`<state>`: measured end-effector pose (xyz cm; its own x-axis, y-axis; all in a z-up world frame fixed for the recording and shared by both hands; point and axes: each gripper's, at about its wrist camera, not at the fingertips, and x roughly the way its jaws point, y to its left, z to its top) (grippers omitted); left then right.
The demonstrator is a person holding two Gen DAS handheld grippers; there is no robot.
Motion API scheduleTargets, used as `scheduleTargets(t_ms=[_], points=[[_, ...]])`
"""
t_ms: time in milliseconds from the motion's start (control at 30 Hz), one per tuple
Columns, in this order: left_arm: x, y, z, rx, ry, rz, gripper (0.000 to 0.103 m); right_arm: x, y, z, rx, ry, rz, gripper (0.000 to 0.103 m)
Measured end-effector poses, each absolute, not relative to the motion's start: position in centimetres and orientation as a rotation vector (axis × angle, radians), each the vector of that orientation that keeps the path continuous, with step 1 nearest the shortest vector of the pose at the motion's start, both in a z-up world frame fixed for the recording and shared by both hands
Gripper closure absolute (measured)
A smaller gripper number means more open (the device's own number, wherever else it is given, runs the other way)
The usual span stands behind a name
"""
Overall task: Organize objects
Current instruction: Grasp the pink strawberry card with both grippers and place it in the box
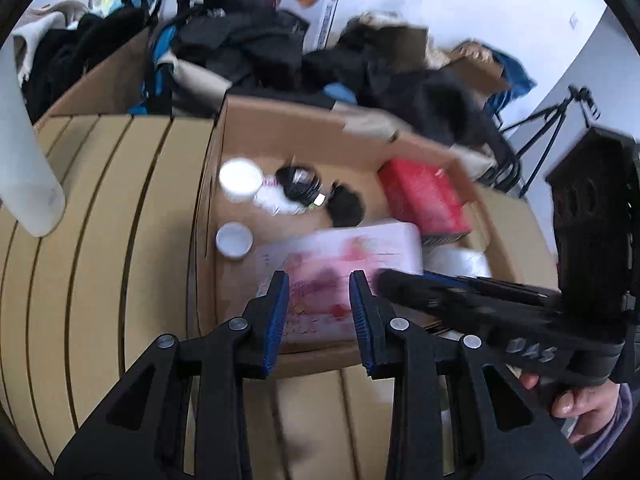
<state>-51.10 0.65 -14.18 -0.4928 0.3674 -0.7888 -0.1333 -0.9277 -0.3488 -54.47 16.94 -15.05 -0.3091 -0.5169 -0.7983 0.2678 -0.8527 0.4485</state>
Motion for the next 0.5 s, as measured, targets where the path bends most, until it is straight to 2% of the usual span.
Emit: scheduleTargets(t_ms=[100, 133, 267, 333, 400, 467, 500], points=[[-51.1, 0.4, -14.9, -1.435, -0.31, 2.499, 0.075, -55.5, 15.7, -17.1, 1.5, -0.308, -2.159, 0.083], [-50.8, 0.2, -14.6, -1.42, -0.302, 2.509, 0.074, -55.6, 15.6, -17.4, 1.51, -0.307, -2.171, 0.079], [-49.1, -1.0, -11.7, -1.33, -0.289, 2.564, 0.052, -56.0, 14.4, -18.3, 1.593, -0.158, -2.148, 0.073], [-48.3, -1.6, -10.3, -1.303, -0.282, 2.601, 0.04, -55.4, 14.9, -18.2, 1.6, -0.16, -2.112, 0.073], [-47.1, -2.1, -8.9, -1.289, -0.267, 2.636, 0.037, -54.8, 16.0, -16.6, 1.576, -0.17, -2.163, 0.072], [-46.1, -2.4, -7.5, -1.305, -0.242, 2.669, 0.035, -54.1, 17.6, -14.5, 1.55, -0.158, -2.23, 0.067], [-45.3, -2.5, -6.6, -1.307, -0.227, 2.681, 0.034, -53.5, 18.3, -13.3, 1.537, -0.148, -2.266, 0.06]])
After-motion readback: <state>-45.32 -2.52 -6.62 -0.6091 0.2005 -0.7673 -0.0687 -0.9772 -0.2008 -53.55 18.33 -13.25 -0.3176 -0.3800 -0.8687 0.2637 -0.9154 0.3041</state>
